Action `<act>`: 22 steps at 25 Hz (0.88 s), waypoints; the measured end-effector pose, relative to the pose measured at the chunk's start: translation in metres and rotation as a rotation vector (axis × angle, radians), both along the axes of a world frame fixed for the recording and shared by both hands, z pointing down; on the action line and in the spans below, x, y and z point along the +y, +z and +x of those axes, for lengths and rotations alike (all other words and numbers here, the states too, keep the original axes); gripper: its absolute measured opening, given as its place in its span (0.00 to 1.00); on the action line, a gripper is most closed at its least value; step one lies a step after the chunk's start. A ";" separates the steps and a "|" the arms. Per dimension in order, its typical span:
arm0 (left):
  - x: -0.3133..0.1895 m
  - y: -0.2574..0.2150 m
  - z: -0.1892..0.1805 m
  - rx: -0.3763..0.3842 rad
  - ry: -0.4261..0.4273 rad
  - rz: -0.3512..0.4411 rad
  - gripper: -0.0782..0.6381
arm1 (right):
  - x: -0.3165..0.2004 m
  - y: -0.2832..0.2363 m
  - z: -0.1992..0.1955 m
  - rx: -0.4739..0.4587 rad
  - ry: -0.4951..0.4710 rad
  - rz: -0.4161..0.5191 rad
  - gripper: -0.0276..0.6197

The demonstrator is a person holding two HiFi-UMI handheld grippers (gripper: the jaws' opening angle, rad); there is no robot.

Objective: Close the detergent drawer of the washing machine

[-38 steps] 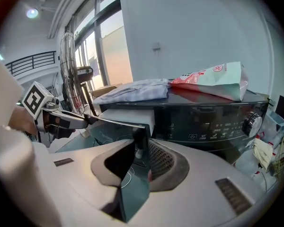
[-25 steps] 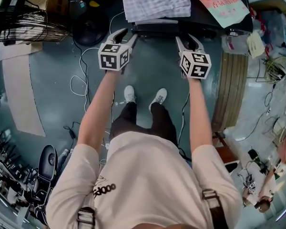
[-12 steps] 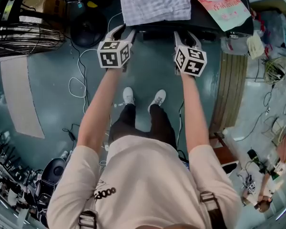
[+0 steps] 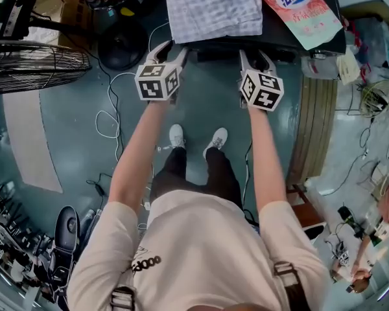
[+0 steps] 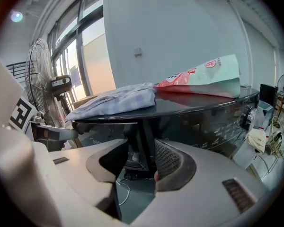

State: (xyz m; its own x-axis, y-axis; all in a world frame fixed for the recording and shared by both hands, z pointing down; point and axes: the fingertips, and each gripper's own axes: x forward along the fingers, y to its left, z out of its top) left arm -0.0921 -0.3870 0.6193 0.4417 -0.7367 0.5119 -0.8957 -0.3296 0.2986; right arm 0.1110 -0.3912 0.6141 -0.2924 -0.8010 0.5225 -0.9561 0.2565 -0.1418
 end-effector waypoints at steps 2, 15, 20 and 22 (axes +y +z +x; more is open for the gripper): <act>0.000 0.000 -0.001 0.002 -0.002 0.000 0.39 | -0.001 0.000 0.001 0.014 0.004 0.003 0.29; -0.003 0.003 -0.003 0.032 -0.027 -0.013 0.43 | -0.002 0.001 0.003 0.033 0.045 0.021 0.31; -0.013 0.006 -0.005 0.057 -0.074 -0.015 0.42 | -0.009 0.004 0.006 0.055 0.111 0.017 0.31; -0.013 0.007 -0.005 0.075 -0.079 -0.010 0.45 | -0.009 0.005 0.007 0.063 0.116 0.034 0.31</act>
State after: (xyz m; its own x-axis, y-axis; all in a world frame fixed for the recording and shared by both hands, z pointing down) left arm -0.0968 -0.4002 0.6265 0.4196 -0.7656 0.4876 -0.8939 -0.2552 0.3685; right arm 0.1184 -0.4007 0.6189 -0.1641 -0.8452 0.5086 -0.9864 0.1472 -0.0735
